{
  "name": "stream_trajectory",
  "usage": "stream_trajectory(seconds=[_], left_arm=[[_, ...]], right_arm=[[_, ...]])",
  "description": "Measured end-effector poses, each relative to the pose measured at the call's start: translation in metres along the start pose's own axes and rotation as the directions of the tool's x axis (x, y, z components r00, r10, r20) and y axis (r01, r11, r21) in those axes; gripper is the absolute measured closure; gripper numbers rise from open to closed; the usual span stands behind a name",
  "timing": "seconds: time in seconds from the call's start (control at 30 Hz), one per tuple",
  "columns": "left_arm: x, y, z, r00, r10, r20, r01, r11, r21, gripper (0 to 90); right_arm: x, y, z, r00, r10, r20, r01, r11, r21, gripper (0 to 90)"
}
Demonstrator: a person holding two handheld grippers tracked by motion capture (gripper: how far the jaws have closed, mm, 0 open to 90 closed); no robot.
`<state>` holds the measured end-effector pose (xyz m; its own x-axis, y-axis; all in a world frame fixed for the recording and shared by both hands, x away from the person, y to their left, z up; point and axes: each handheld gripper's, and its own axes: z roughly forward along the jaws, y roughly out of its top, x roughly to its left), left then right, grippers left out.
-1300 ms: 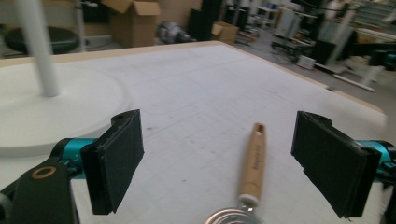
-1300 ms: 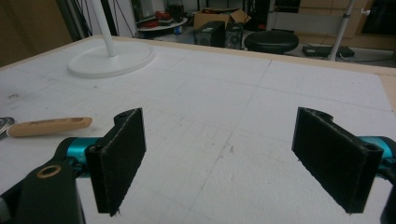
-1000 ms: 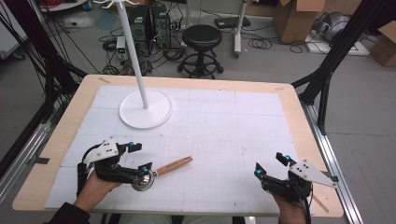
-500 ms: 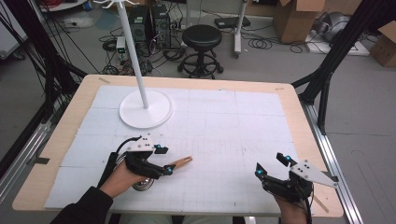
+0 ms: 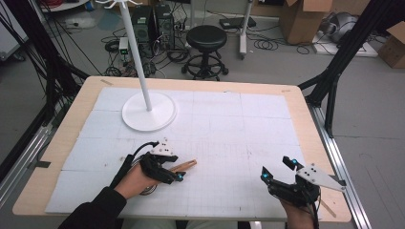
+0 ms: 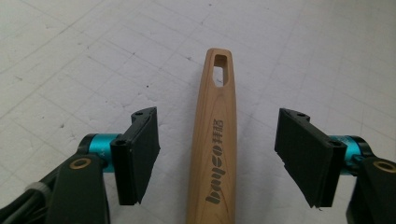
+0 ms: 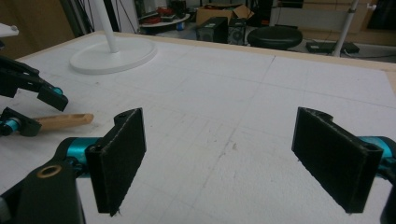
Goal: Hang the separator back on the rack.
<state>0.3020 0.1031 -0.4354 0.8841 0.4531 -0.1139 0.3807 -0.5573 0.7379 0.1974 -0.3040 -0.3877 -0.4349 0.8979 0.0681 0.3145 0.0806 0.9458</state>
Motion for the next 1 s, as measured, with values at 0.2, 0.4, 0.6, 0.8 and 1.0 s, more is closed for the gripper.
stream_trajectory(seconds=[0.2, 0.4, 0.6, 0.8, 1.0], left_arm=[[-0.0001, 0.0017, 0.0046, 0.9996, 0.007, -0.026, -0.006, 0.9985, 0.055, 44.9], [-0.0013, 0.0037, 0.0057, 0.9986, 0.033, -0.042, -0.030, 0.9970, 0.071, 51.2], [-0.0023, 0.0049, 0.0053, 0.9955, 0.072, -0.062, -0.066, 0.9938, 0.089, 58.9], [-0.0023, 0.0049, 0.0049, 0.9956, 0.080, -0.049, -0.076, 0.9932, 0.089, 66.8], [-0.0028, 0.0053, 0.0033, 0.9966, 0.065, -0.050, -0.060, 0.9941, 0.090, 67.2]], right_arm=[[0.0002, 0.0000, 0.0002, 1.0000, -0.001, -0.004, 0.001, 1.000, 0.000, 16.3], [0.0000, -0.0001, 0.0003, 1.0000, 0.002, -0.003, -0.002, 1.000, 0.003, 16.4], [-0.0001, -0.0002, 0.0006, 1.0000, 0.000, -0.004, 0.000, 1.000, 0.001, 16.4], [0.0002, -0.0003, 0.0010, 1.0000, 0.002, -0.004, -0.002, 1.000, 0.002, 16.4], [-0.0004, -0.0003, 0.0005, 1.0000, 0.004, -0.006, -0.004, 1.000, 0.000, 16.5]])
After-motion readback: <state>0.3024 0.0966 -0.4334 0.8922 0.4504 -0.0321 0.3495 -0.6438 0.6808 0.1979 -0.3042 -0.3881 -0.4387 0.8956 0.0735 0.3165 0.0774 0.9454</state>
